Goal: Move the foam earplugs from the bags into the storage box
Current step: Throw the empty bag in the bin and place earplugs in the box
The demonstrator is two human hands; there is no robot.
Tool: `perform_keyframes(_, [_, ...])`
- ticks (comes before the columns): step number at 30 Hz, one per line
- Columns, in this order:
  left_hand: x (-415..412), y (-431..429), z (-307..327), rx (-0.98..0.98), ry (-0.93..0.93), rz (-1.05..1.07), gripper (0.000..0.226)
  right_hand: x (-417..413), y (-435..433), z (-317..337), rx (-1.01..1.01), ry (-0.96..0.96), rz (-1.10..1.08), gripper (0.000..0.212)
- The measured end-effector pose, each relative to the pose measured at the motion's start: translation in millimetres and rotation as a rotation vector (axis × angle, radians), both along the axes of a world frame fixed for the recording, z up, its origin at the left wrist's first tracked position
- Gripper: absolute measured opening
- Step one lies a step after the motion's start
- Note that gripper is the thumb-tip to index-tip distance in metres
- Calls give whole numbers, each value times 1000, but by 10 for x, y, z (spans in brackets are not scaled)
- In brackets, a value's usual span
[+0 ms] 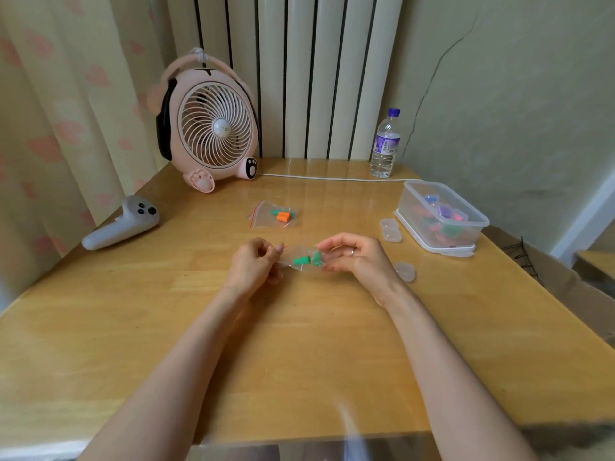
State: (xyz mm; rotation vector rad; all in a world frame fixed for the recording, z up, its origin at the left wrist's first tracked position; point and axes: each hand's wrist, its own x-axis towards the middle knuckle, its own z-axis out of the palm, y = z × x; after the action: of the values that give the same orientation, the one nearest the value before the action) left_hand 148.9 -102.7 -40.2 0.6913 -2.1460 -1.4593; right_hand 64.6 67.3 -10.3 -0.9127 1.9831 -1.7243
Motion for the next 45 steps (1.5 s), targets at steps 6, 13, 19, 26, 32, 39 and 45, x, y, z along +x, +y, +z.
perform_keyframes(6, [34,24,50,18,-148,-8,24,-44,-9,-31,-89,43,-112,18])
perform_keyframes(13, [55,59,54,-38,-213,-69,32,-66,2,-24,-113,88,-166,8])
perform_keyframes(19, [51,78,74,-147,-204,-20,37,-80,13,-24,-141,109,-178,9])
perform_keyframes(26, [26,-19,36,-365,-206,196,22,-94,5,-28,-181,120,-181,13])
perform_keyframes(32, [29,-29,3,-303,-131,46,32,-90,-21,-71,-116,109,-150,9])
perform_keyframes(39, [128,60,138,-39,-80,-434,46,-124,-8,-76,-152,126,-195,13])
perform_keyframes(45, [61,52,64,-39,67,-281,22,-102,-33,-73,-103,107,-141,5])
